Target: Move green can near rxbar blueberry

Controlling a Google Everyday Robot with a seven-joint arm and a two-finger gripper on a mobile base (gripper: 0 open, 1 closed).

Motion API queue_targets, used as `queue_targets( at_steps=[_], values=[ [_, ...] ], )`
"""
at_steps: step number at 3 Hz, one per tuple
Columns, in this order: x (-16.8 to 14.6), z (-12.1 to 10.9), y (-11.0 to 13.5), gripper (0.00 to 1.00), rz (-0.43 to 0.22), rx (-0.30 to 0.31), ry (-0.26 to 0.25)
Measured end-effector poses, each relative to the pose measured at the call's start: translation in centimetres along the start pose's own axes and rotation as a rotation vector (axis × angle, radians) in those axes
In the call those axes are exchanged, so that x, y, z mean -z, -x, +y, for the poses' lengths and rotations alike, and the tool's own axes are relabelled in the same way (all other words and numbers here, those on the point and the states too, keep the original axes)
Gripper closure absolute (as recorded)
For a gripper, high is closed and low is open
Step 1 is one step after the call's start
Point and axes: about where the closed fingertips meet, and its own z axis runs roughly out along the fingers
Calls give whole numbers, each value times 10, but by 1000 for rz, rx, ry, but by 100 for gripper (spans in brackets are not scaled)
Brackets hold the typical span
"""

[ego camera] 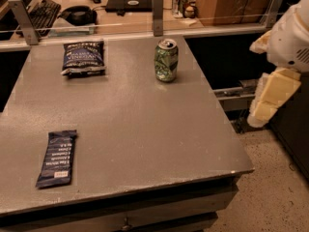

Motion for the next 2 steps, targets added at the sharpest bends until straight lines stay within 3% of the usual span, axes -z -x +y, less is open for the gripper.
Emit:
queue_targets(
  at_steps=[2],
  values=[
    [-76,-62,48,0,-229,-19,33]
  ],
)
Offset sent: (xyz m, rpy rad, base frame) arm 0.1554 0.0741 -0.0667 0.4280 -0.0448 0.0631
